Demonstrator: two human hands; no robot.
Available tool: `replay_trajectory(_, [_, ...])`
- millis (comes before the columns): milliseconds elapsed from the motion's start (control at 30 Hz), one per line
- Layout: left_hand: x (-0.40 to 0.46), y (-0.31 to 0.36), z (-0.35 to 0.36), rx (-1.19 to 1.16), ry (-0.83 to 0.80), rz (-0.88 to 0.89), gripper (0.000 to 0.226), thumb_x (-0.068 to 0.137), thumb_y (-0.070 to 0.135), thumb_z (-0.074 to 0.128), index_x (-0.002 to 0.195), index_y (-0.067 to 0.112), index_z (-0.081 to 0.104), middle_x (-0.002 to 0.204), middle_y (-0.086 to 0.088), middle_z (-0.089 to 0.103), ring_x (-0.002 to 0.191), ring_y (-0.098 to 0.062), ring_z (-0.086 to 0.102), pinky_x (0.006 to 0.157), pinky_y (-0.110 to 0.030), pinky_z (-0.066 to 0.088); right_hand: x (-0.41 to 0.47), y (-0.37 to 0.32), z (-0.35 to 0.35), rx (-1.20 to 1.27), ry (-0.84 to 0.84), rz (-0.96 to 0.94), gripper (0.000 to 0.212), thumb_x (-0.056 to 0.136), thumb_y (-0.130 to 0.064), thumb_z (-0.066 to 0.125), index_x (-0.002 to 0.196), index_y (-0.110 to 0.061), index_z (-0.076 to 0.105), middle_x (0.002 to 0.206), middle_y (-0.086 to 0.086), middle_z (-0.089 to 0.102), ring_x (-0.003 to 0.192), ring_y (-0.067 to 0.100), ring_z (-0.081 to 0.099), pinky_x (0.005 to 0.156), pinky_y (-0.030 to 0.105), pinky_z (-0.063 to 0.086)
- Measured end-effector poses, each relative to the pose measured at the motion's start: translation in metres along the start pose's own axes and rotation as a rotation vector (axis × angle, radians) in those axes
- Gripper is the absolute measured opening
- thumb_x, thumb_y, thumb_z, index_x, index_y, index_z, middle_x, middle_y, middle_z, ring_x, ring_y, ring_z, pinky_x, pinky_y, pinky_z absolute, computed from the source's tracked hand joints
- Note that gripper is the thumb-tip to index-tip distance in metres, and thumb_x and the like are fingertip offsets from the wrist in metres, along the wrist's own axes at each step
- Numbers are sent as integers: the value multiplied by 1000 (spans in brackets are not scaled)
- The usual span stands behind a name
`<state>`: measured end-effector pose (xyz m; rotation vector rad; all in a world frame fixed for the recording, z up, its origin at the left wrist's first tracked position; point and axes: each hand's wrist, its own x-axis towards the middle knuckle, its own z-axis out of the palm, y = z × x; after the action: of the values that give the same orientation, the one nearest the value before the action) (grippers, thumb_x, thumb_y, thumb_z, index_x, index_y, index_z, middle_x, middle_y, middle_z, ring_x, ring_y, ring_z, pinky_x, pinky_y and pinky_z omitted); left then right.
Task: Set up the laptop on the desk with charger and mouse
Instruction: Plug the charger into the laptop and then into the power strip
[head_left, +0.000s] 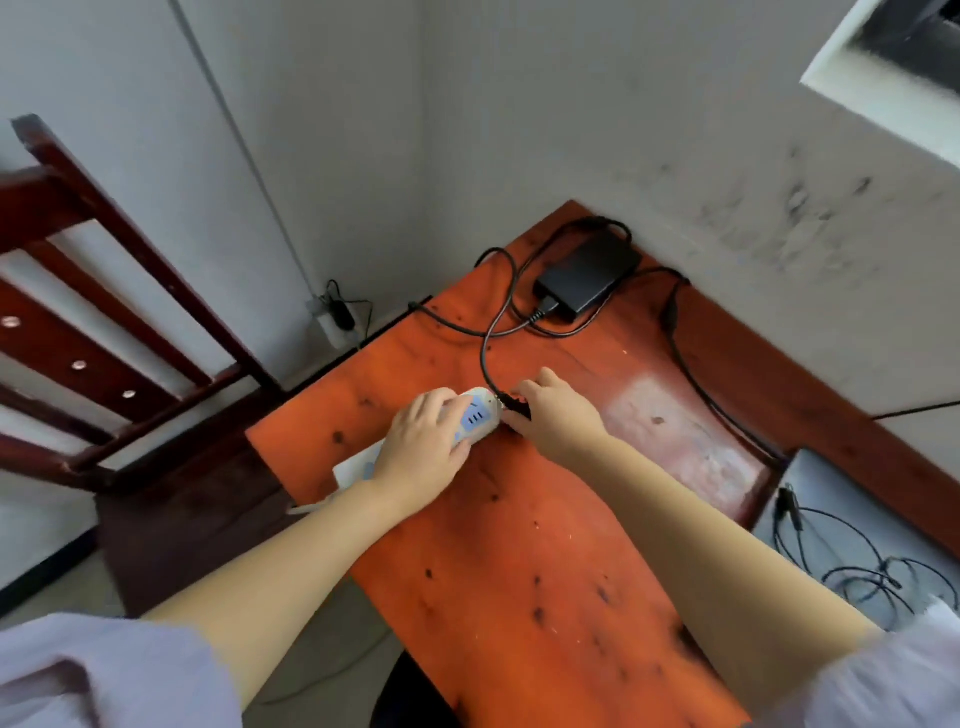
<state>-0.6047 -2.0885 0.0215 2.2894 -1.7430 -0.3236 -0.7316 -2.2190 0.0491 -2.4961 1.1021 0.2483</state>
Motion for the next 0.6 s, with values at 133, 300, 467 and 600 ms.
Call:
replay_trajectory(133, [-16,-9,14,94,-18,-135,62,73,41,69,126,10,56,108,-8,65,92,-30,65,73,-37,53,11,-10,0,-112,-84,40,32,88,-28,57,113,-8,55,114,15,43,100,37,55,70,37,43])
replay_trajectory(300, [-12,-7,19,100,8,-161,71,88,51,49,145,14,29,133,-3,51,121,-24,48,96,-36,38,8,-2,-22,179,-56,80,13,84,-18,57,96,-15,59,102,8,49,91,33,59,74,40,54])
replay_trajectory(467, [-12,-9,20,66,36,-159,69,90,53,44,146,18,25,139,1,45,130,-19,39,102,-34,33,2,-10,-38,460,-75,-47,15,82,-10,62,92,-21,64,105,6,64,86,21,66,78,36,58])
replay_trajectory(600, [-12,-9,20,63,60,-162,68,90,52,46,146,17,27,138,2,47,130,-18,38,104,-34,31,4,-16,-29,515,-83,-75,18,83,-9,63,95,-22,63,107,3,65,96,18,65,83,35,58])
